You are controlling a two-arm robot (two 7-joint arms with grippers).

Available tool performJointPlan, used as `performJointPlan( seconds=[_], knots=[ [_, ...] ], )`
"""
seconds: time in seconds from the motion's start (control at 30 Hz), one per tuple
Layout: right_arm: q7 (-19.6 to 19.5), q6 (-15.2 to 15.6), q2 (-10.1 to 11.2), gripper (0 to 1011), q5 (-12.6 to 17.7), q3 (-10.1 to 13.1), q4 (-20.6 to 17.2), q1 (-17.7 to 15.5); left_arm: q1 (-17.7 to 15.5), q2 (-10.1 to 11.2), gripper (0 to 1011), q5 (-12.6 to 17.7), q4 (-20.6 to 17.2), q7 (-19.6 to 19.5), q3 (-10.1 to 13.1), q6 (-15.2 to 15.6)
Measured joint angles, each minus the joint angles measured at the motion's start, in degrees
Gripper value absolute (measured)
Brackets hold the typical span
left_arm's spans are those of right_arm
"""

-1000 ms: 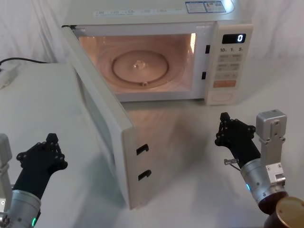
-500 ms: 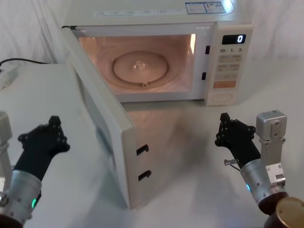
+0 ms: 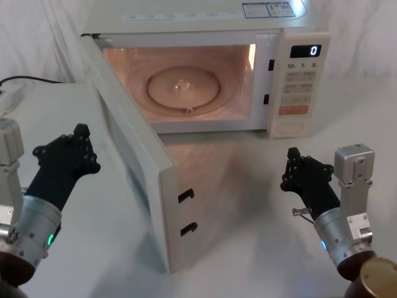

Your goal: Press the button to open the microwave door with one hand; close the microwave door with the other hand.

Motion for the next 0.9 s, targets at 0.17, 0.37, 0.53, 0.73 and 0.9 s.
performJointPlan(
  seconds=[0.17,0.37,0.53,0.73,0.9],
  knots=[
    [0.0,0.0,0.0,0,0.0,0.0,0.0,0.0,-1.52,0.3,0,0.11,0.46,-1.02,0.75,-0.08],
    [0.0,0.0,0.0,0,0.0,0.0,0.0,0.0,-3.68,0.51,0,-0.43,1.24,-2.4,1.92,0.07],
    [0.0,0.0,0.0,0,0.0,0.0,0.0,0.0,-5.21,0.55,0,-0.88,1.99,-2.87,2.93,0.25],
    [0.0,0.0,0.0,0,0.0,0.0,0.0,0.0,-6.92,0.53,0,-1.19,3.31,-3.24,4.24,0.26],
    [0.0,0.0,0.0,0,0.0,0.0,0.0,0.0,-8.38,0.38,0,-1.59,4.78,-3.61,5.03,0.06]
  ],
)
